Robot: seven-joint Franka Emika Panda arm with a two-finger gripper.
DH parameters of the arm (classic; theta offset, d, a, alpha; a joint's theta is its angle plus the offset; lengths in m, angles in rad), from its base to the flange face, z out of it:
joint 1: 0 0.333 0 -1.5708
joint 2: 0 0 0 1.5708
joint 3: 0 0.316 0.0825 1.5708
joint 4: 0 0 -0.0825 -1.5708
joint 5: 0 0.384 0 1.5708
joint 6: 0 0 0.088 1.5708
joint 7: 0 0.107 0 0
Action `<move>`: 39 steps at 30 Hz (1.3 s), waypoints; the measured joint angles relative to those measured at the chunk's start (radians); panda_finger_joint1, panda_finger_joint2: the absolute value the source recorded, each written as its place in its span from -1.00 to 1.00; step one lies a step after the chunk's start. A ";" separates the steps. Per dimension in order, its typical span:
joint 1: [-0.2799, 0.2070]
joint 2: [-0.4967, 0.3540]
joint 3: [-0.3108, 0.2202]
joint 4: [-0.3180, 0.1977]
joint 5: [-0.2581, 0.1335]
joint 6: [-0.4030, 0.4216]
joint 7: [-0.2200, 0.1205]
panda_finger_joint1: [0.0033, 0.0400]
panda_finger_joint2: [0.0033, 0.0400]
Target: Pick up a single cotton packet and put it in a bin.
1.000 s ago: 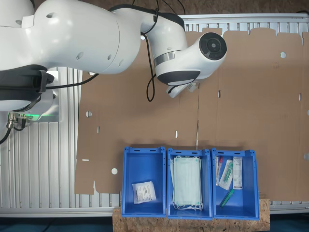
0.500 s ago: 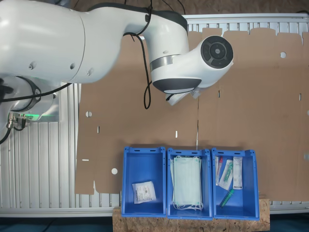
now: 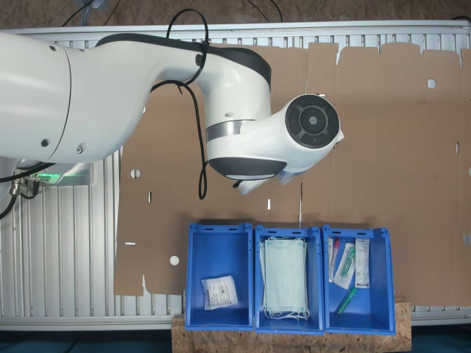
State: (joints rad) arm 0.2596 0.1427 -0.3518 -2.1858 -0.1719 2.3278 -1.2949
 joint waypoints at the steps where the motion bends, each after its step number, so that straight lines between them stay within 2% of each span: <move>1: 0.000 -0.008 -0.007 -0.005 -0.007 -0.002 0.000 -0.88 -0.88; 7: -0.006 -0.051 -0.054 -0.028 -0.055 -0.013 0.000 -0.88 -0.88; 17: -0.038 -0.070 -0.137 -0.033 -0.096 -0.019 0.000 -0.88 -0.88; 26: -0.064 -0.083 -0.197 -0.040 -0.180 -0.020 0.000 -0.88 -0.88; 39: -0.069 -0.134 -0.259 -0.084 -0.237 -0.020 0.000 -0.88 -0.88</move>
State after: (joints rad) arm 0.1907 0.0083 -0.6107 -2.2702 -0.4093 2.3075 -1.2949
